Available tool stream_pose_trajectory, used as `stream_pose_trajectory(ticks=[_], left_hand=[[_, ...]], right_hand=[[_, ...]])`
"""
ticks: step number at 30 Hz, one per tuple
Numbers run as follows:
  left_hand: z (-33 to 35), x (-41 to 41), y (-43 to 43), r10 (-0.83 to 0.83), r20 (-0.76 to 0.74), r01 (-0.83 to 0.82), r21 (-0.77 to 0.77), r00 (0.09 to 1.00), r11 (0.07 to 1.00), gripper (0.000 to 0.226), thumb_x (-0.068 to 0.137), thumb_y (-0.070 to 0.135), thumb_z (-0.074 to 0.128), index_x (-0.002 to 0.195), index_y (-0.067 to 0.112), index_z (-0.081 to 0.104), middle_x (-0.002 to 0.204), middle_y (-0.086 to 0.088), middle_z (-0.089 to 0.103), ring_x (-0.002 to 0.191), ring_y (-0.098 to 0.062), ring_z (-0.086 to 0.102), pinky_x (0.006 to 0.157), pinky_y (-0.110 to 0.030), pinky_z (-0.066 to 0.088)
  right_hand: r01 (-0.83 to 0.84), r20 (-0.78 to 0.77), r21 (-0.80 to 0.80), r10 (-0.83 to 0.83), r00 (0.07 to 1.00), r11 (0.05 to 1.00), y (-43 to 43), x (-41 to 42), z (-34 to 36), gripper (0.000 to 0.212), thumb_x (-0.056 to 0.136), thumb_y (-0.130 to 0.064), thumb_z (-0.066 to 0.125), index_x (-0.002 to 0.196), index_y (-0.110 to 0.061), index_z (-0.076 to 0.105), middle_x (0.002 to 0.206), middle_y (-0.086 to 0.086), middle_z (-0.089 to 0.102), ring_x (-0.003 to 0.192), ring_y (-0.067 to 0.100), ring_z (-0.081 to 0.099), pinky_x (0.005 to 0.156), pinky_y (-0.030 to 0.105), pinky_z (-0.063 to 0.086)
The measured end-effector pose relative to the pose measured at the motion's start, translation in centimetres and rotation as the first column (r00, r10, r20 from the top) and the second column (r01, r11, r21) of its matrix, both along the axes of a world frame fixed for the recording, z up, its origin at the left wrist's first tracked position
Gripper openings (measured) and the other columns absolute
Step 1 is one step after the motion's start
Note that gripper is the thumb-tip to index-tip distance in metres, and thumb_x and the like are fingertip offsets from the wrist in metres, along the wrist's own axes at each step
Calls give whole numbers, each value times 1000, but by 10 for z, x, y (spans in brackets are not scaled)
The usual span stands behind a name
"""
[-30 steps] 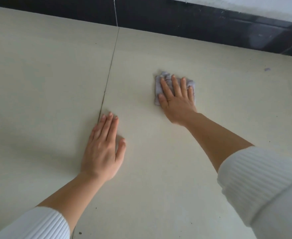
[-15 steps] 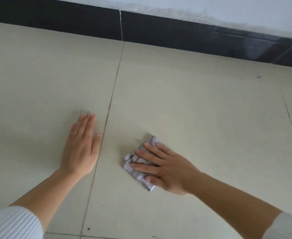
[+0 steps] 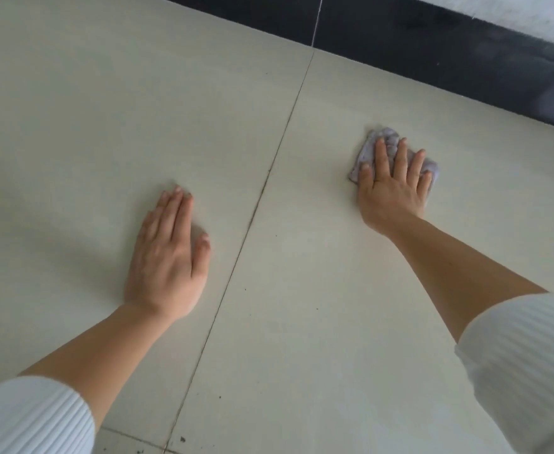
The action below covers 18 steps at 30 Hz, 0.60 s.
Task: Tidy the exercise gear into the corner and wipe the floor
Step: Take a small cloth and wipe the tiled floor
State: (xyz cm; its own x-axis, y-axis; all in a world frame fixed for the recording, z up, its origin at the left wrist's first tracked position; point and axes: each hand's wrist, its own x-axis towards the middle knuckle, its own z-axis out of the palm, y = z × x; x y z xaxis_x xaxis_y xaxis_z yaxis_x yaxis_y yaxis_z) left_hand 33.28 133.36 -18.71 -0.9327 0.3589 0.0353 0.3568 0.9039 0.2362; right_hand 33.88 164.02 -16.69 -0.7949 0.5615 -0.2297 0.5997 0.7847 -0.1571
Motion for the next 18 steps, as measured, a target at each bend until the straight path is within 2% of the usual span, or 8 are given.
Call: stream_pose_trajectory(ticks=[3, 6, 10, 12, 14, 15, 16, 18], left_hand=[[-1, 1, 0, 20, -17, -19, 22, 1000, 1000, 63, 93, 35, 22, 145, 1, 29, 154, -13, 26, 144, -23, 19, 118, -37, 12], [-2, 1, -2, 34, -24, -33, 41, 999, 999, 60, 93, 32, 23, 145, 2, 31, 154, -13, 27, 143, -23, 21, 118, -37, 13], [-3, 2, -6, 18, -27, -17, 36, 999, 999, 58, 94, 28, 25, 142, -1, 34, 151, -17, 31, 142, -27, 26, 116, -41, 18], [-2, 2, -6, 15, -8, -15, 32, 1000, 999, 59, 93, 29, 24, 142, -2, 35, 150, -18, 32, 141, -28, 26, 116, -41, 19], [1, 3, -4, 25, 8, -25, 31, 1000, 999, 60, 92, 30, 24, 142, -2, 35, 151, -17, 31, 142, -28, 25, 117, -41, 18], [2, 3, -3, 36, 15, -37, 36, 999, 999, 60, 92, 30, 24, 143, 0, 34, 152, -16, 30, 142, -26, 23, 117, -39, 16], [4, 2, -2, 45, 24, -46, 43, 999, 998, 61, 91, 30, 25, 144, 2, 33, 152, -14, 29, 143, -25, 21, 118, -36, 14], [6, 1, 0, 51, 33, -53, 50, 998, 997, 62, 89, 31, 25, 145, 4, 32, 153, -13, 28, 143, -23, 19, 118, -31, 10]], right_hand=[[-270, -5, -11, 270, 963, 963, -52, -29, -4, 54, 101, -46, 6, 151, -34, -11, 160, -2, -16, 145, 26, -21, 117, 43, -14], [-507, -19, -13, 506, 862, 862, -95, -33, -4, 53, 102, -45, 6, 151, -34, -11, 160, -4, -17, 145, 25, -21, 116, 42, -16], [-731, 0, 10, 731, 683, 683, -113, 7, -2, 55, 102, -44, 12, 152, -32, -8, 161, -2, -12, 146, 27, -19, 116, 43, -16], [-822, -46, -47, 821, 569, 567, -114, 35, -1, 54, 102, -43, 15, 152, -34, -4, 161, -5, -8, 146, 24, -18, 117, 42, -16], [-898, -64, -76, 897, 438, 434, -96, 56, -3, 52, 102, -44, 17, 151, -37, 3, 161, -8, -2, 147, 19, -15, 117, 40, -14], [-915, -60, -66, 914, 402, 398, -79, 60, -3, 51, 100, -47, 16, 150, -39, 4, 161, -9, -1, 147, 17, -13, 118, 39, -12], [-912, -53, -49, 911, 410, 408, -60, 62, -4, 52, 99, -51, 14, 148, -42, 2, 160, -10, -1, 147, 16, -13, 118, 38, -10], [-836, -16, -9, 836, 548, 548, -18, 63, -6, 53, 95, -58, 7, 145, -46, -8, 160, -10, -7, 146, 15, -16, 118, 36, -11]])
